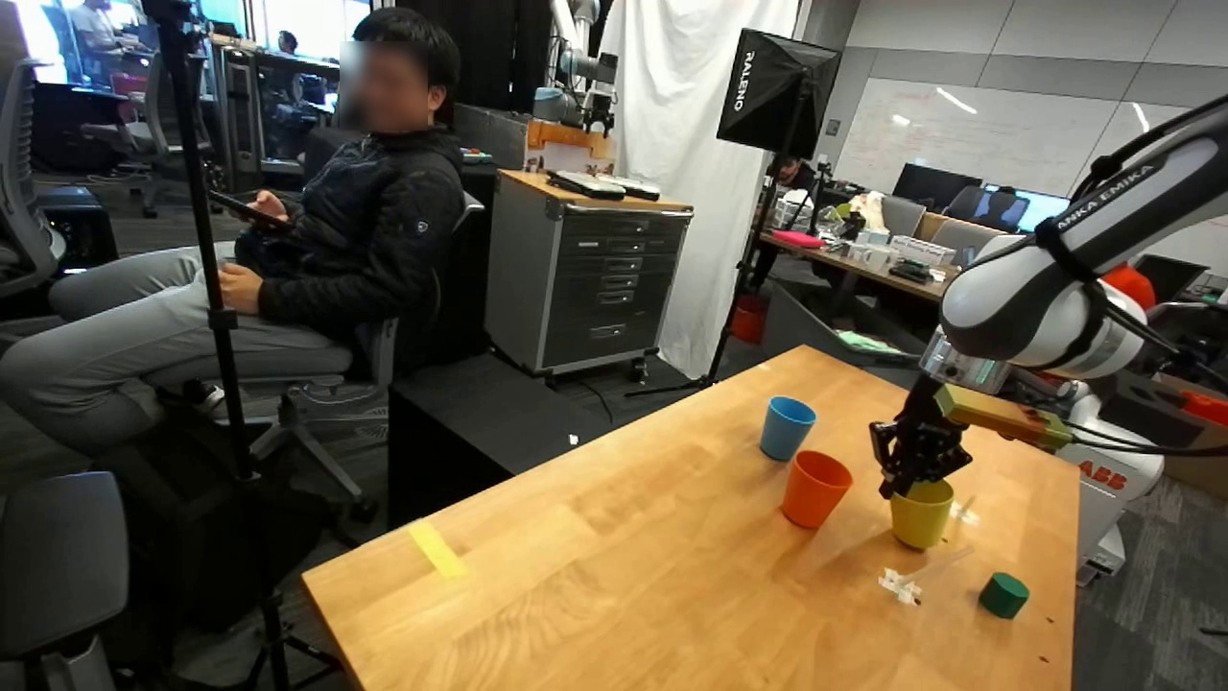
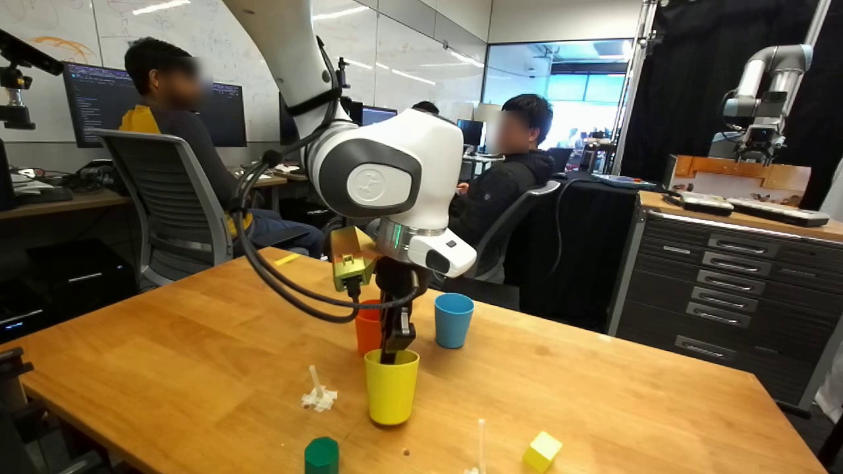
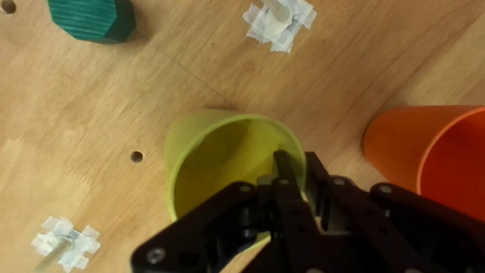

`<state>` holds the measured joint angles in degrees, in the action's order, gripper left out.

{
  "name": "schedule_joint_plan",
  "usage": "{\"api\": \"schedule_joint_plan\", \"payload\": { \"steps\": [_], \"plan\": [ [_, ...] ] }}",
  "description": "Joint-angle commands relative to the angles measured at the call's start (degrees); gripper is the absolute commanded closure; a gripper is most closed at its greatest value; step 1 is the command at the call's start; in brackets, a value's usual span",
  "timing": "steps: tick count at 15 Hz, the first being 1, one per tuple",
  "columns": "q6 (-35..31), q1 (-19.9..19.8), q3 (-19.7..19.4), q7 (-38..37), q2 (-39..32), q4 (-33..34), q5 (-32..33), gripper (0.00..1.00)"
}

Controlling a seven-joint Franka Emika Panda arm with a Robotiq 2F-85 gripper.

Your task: Stack the orange, yellow and blue cups together

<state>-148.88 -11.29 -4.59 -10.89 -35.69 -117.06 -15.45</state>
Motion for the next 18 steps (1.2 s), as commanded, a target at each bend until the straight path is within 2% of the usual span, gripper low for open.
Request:
{"api": "schedule_joint_plan", "payload": {
  "steps": [1, 9, 18],
  "plan": [
    [-0.28, -1.29, 1.25, 2.09, 0.67, 0.15, -1.84, 0.97],
    [-0.72, -0.8, 1.12, 1.53, 3.14, -0.95, -1.83, 0.99],
    [0.5, 1.36, 1.83, 0.68, 9.18, -3.18, -1.28, 0.99]
  ]
}}
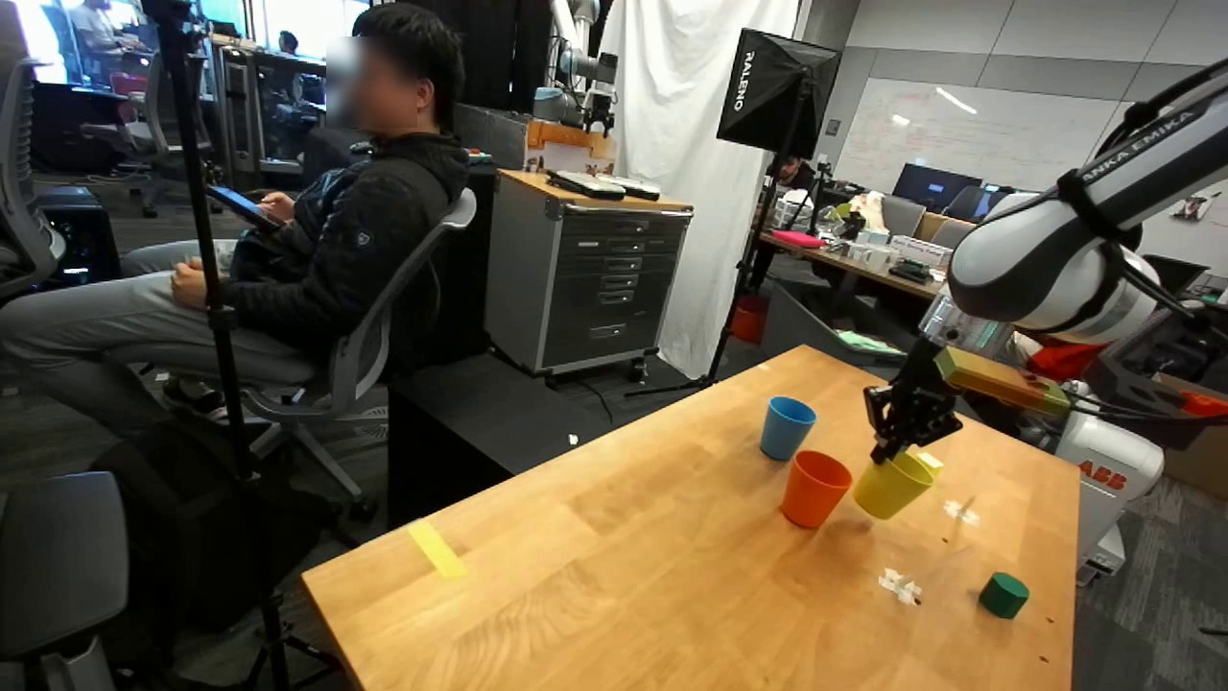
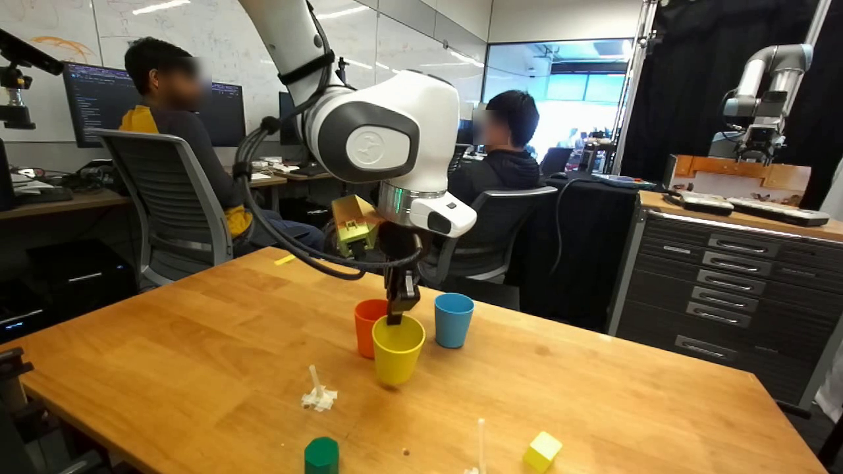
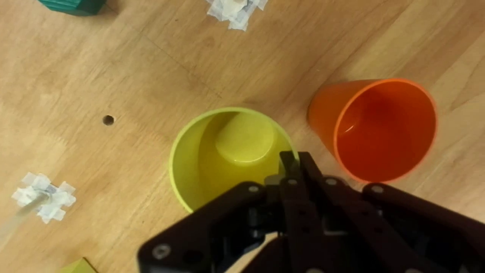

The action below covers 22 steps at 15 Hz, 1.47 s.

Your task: Stack the orange, yellow and blue cups together

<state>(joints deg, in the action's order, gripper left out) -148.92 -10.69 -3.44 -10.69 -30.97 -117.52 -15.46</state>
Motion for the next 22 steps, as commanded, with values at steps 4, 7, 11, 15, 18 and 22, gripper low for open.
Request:
{"api": "schedule_joint_plan", "payload": {
  "steps": [4, 7, 11, 15, 18, 22],
  "plan": [
    [1.19, 4.16, -1.05, -2.59, 10.3, -5.52, 1.46, 0.99],
    [4.26, 6.06, -1.94, -4.55, 14.4, -6.02, 4.21, 0.99],
    [11.84, 6.43, -1.81, -5.42, 17.59, -4.24, 6.5, 0.99],
    [17.1, 6.29, -1.73, -5.71, 17.0, -0.6, 8.3, 0.99],
    [19.66, 6.2, -1.58, -5.73, 14.97, 3.07, 8.52, 0.99],
    [21.34, 6.47, -1.44, -6.33, 11.99, 8.24, 8.42, 0.99]
  ]
}}
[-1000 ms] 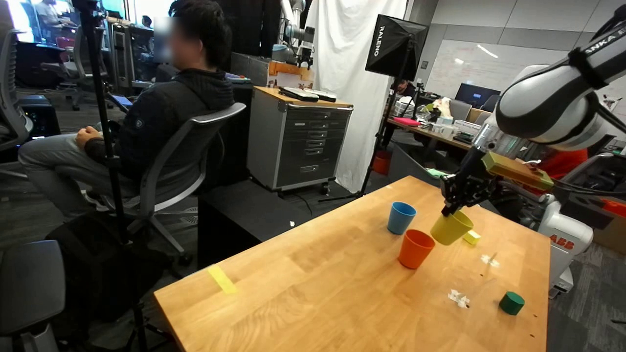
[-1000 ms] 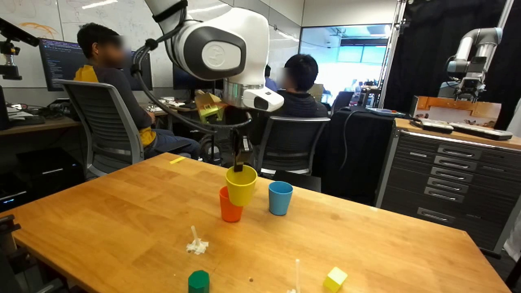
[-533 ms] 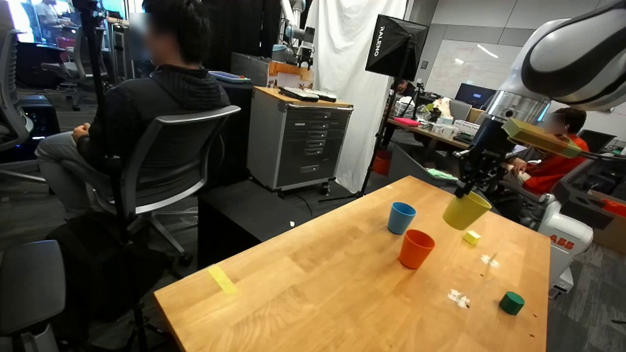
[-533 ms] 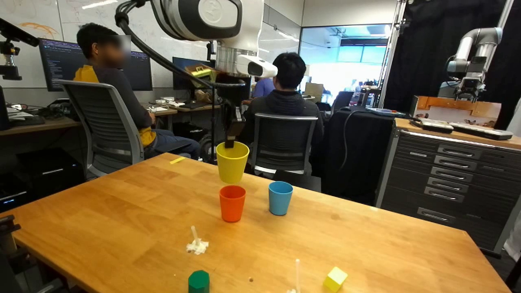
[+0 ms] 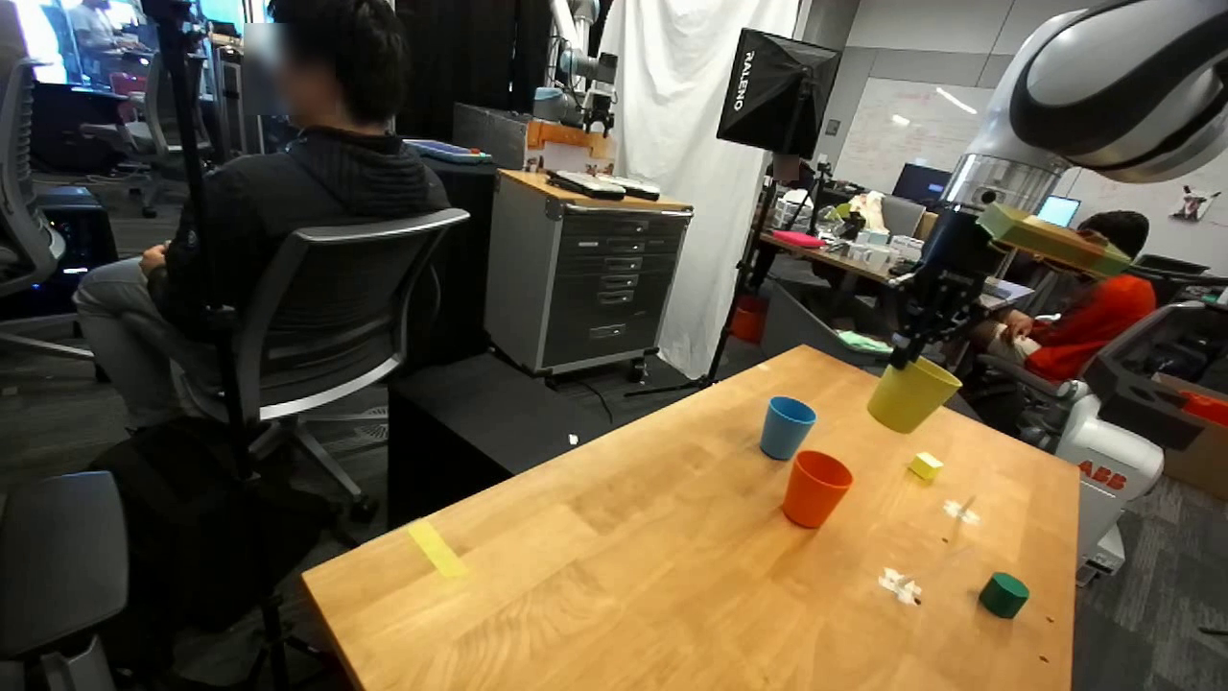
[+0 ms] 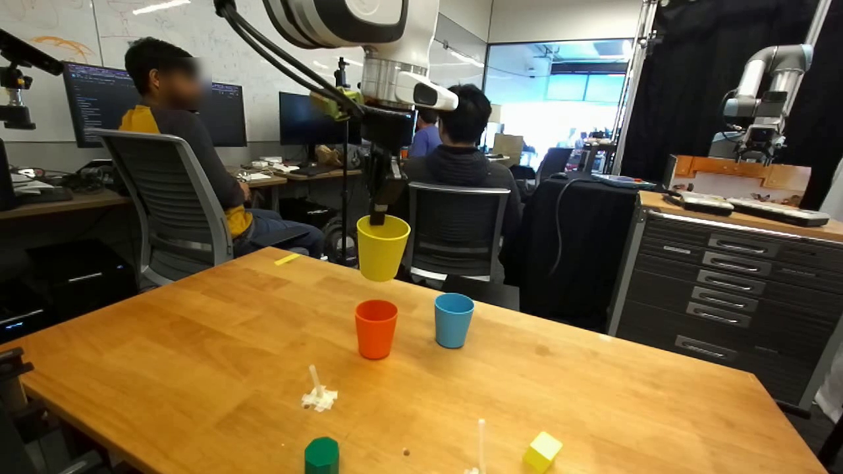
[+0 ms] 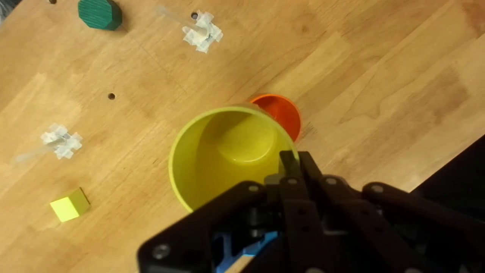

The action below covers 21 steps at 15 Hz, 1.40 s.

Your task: Stack the orange, yellow and blue cups together

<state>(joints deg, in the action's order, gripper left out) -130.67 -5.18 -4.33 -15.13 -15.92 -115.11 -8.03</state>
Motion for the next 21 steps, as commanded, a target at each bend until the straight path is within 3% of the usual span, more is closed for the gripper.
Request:
{"api": "schedule_joint_plan", "payload": {
  "steps": [1, 12, 21],
  "plan": [
    [3.5, 1.05, -0.51, -2.03, -3.98, 7.17, 0.94, 0.99],
    [6.48, 3.07, -1.0, -6.43, -17.07, 18.32, 2.02, 0.99],
    [7.87, 3.08, -0.76, -6.86, -22.0, 21.32, 0.9, 0.99]
  ]
}}
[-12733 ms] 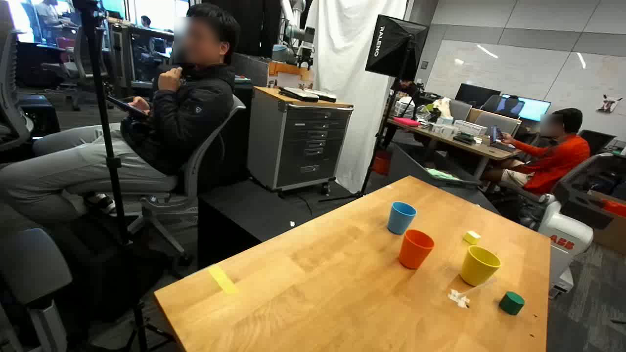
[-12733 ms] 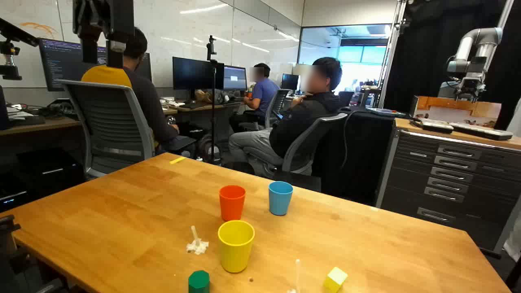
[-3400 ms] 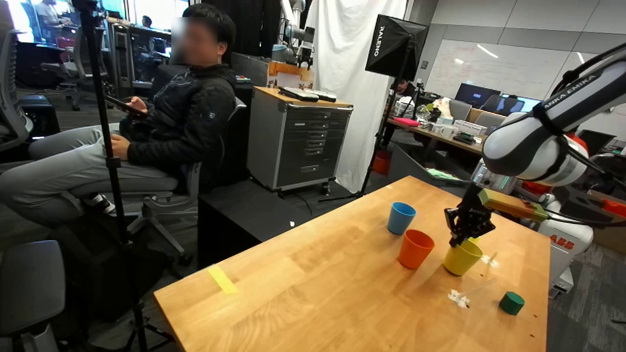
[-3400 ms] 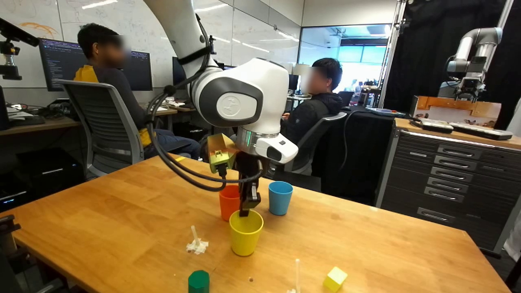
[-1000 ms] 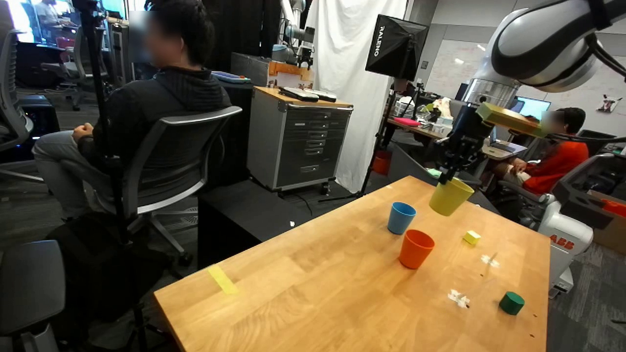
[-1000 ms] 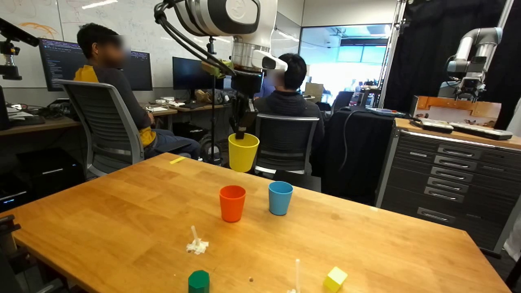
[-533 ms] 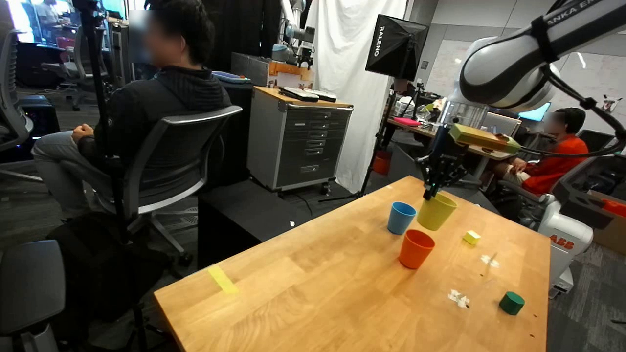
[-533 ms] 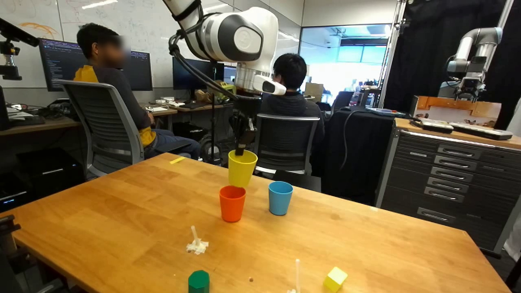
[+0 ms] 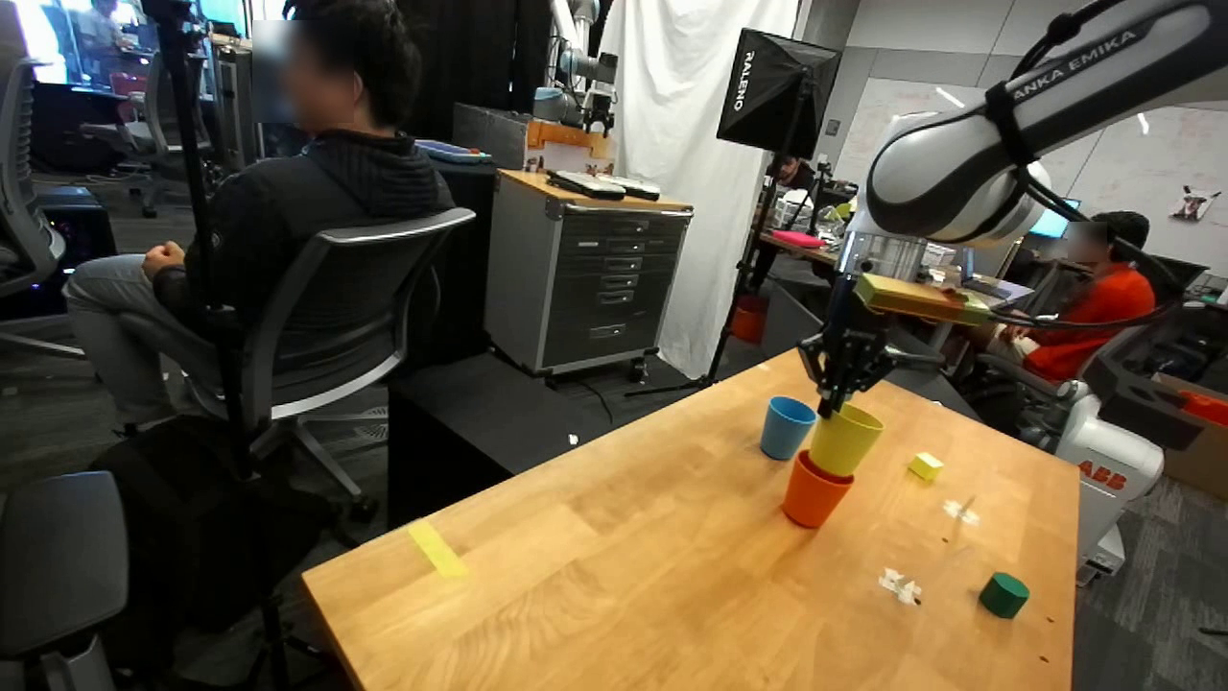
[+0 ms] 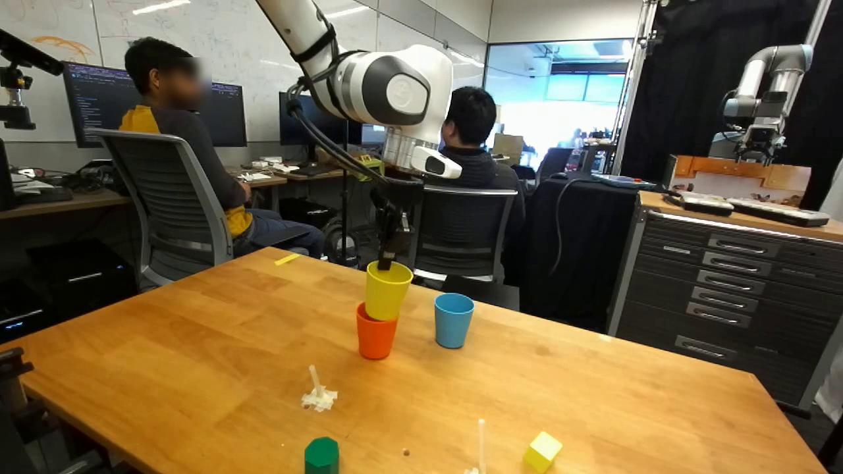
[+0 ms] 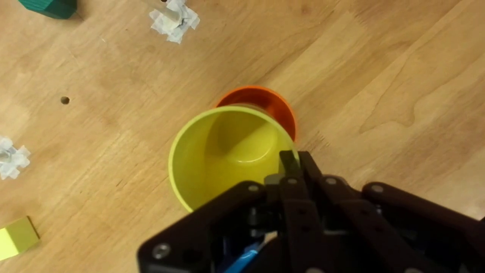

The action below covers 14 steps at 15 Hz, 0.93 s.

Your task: Stack the orange, yellow and blue cups together

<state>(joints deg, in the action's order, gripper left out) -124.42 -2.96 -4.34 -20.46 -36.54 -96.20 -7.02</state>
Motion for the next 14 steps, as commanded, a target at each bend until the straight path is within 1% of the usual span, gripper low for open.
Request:
{"api": "schedule_joint_plan", "payload": {
  "steps": [1, 4, 8, 10, 14],
  "plan": [
    [0.89, 0.72, -0.59, -1.43, -1.37, 1.99, -0.49, 0.99],
    [-4.62, 0.78, -0.18, -0.75, -0.27, -1.26, -1.25, 0.99],
    [-13.85, 1.15, 0.77, 0.61, 0.69, -5.74, -2.21, 0.99],
    [-15.7, 1.38, 1.36, 1.49, 0.54, -7.26, -2.33, 0.99],
    [-15.7, 2.21, 1.57, 2.55, 1.7, -10.01, -1.64, 0.99]
  ]
}}
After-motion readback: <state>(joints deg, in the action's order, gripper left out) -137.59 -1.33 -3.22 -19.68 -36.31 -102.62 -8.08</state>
